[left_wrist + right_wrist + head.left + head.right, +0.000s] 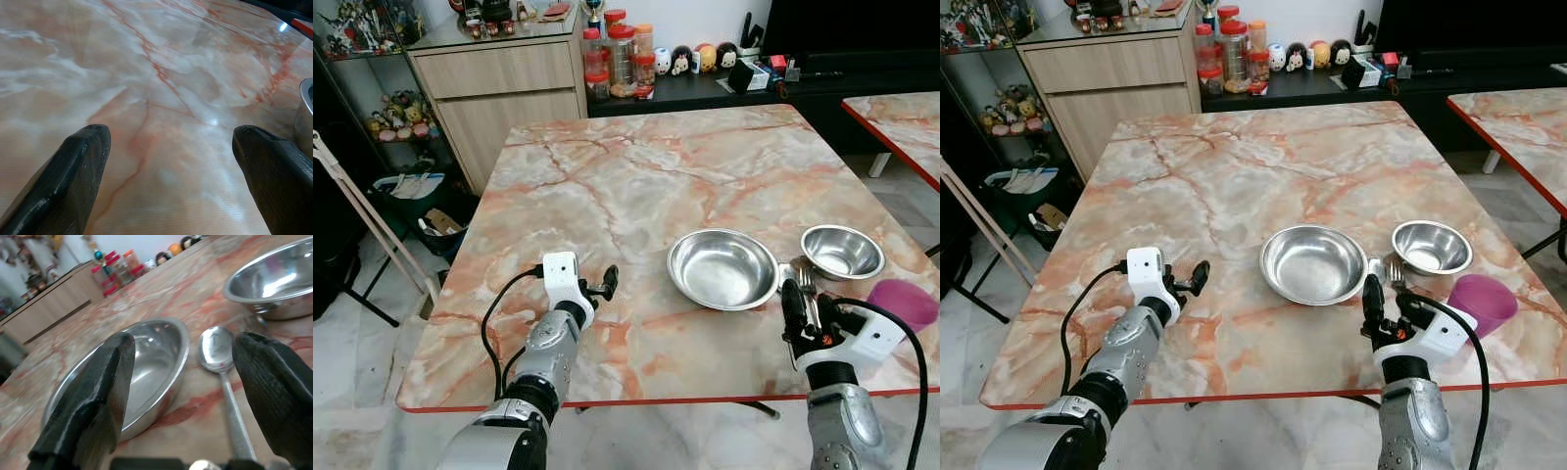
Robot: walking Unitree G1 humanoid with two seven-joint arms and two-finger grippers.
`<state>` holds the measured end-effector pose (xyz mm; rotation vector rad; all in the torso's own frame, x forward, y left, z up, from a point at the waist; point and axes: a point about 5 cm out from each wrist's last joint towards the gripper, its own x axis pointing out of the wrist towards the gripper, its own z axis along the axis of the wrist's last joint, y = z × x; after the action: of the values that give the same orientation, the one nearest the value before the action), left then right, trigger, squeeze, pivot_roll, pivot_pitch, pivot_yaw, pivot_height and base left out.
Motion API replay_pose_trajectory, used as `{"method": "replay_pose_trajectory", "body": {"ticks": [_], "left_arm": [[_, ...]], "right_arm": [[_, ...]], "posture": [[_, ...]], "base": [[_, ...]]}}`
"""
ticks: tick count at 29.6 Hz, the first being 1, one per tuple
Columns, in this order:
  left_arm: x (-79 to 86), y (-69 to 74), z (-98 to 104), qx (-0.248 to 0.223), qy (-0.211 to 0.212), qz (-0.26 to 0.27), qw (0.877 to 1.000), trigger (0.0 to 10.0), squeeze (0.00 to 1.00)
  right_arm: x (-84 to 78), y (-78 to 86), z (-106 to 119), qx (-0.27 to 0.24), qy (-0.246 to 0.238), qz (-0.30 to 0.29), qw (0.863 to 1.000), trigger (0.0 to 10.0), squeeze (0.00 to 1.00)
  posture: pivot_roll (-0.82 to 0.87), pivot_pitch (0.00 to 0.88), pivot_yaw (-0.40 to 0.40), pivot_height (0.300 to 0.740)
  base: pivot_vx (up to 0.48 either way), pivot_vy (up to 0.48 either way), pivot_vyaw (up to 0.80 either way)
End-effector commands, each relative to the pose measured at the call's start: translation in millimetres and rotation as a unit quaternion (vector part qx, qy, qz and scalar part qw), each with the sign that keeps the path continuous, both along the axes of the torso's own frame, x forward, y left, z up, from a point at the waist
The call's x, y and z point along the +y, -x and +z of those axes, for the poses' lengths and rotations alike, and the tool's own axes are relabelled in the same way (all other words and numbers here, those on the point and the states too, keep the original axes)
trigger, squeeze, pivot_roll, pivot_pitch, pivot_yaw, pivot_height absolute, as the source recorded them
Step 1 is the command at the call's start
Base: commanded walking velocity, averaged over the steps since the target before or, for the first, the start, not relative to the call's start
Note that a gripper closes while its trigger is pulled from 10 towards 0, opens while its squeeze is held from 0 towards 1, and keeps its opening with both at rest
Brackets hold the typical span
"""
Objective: Setting the table
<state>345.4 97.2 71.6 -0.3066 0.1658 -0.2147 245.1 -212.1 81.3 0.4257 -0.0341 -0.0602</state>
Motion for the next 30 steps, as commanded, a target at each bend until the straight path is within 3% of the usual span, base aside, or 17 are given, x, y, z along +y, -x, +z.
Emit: {"method": "replay_pose_trajectory", "body": {"ticks": [1,11,18,30], "left_arm": [[1.3,0.7,-3,0.005,-0.005,0.004,1.0,10.0,0.0],[2.0,2.1,-4,0.005,-0.005,0.007,1.0,10.0,0.0],[1.0,2.4,-5,0.005,-0.003,0.007,1.0,10.0,0.0],[-3.4,3.4,-6,0.006,-0.001,0.001,1.0,10.0,0.0]], "right_arm": [[6.6,-0.1,7,-0.006,0.011,0.025,1.0,10.0,0.0],[5.0,6.2,3,0.012,0.022,0.045,0.999,10.0,0.0],[-2.8,5.0,6,0.011,-0.095,0.028,0.995,10.0,0.0],[-29.6,-5.7,13,0.011,-0.119,0.005,0.993,10.0,0.0]], "posture": [[-0.11,0.0,0.047,0.74],[-0.12,0.0,0.037,0.74],[-0.12,0.0,0.036,0.74],[-0.12,0.0,0.031,0.74]], "base": [[0.0,0.0,0.0],[0.0,0.0,0.0],[0.0,0.0,0.0],[0.0,0.0,0.0]]}}
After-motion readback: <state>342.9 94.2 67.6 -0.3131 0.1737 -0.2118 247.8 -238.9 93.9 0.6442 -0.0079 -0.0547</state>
